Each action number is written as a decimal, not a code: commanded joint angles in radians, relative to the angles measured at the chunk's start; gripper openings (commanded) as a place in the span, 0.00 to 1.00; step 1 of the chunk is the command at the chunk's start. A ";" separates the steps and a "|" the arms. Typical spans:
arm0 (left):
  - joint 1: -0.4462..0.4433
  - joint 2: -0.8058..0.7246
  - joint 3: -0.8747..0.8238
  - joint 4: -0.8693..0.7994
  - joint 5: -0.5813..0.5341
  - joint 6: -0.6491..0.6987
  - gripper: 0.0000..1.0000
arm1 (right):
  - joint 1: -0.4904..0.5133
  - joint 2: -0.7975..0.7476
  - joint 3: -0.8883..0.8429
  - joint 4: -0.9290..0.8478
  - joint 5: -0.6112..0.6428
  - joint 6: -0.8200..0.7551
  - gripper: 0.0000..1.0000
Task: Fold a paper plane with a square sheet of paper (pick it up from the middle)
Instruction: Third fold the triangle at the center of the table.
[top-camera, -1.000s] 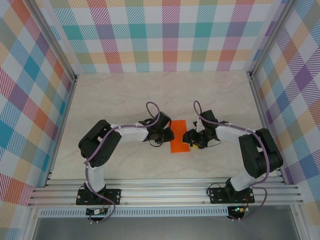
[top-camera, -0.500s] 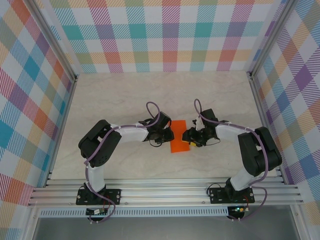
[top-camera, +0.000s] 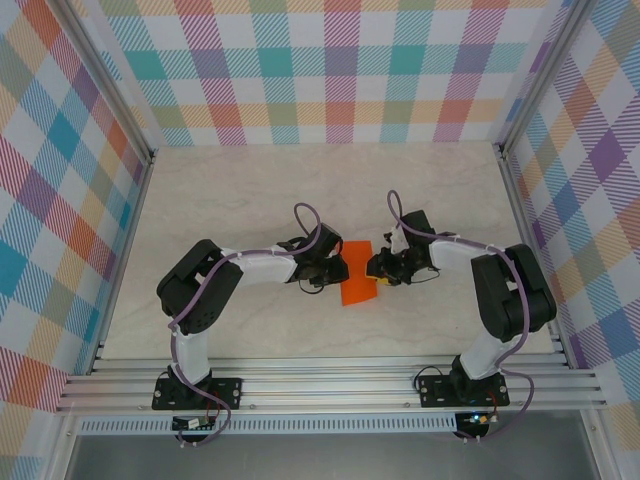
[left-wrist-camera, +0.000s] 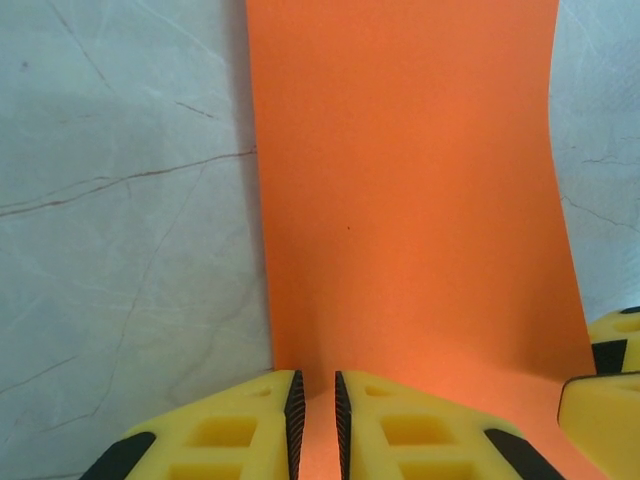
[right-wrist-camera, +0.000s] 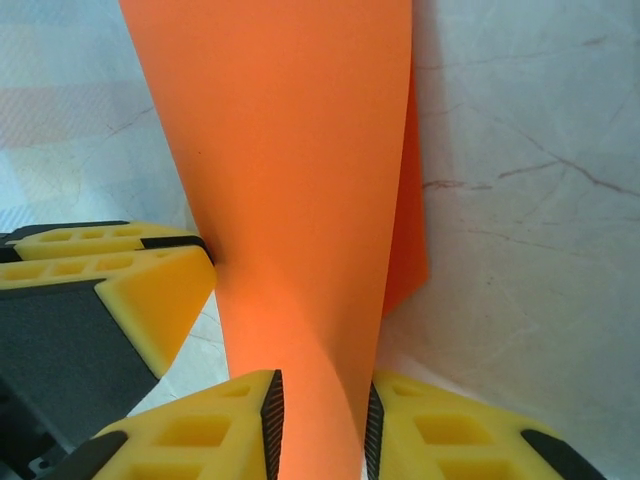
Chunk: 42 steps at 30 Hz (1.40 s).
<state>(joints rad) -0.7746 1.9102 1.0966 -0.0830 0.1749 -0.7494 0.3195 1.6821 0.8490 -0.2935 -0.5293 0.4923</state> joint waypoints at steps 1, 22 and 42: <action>-0.001 -0.009 0.004 -0.067 0.001 0.033 0.21 | -0.010 0.023 0.037 -0.033 -0.026 -0.039 0.27; -0.312 -0.195 -0.020 -0.183 -0.366 0.375 0.57 | -0.017 0.052 0.069 -0.034 -0.116 -0.015 0.13; -0.466 -0.023 0.110 -0.251 -0.719 0.444 0.59 | -0.019 0.069 0.079 -0.043 -0.132 -0.015 0.15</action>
<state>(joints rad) -1.2304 1.8748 1.1828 -0.3157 -0.4541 -0.3092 0.3073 1.7405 0.9092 -0.3161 -0.6312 0.4858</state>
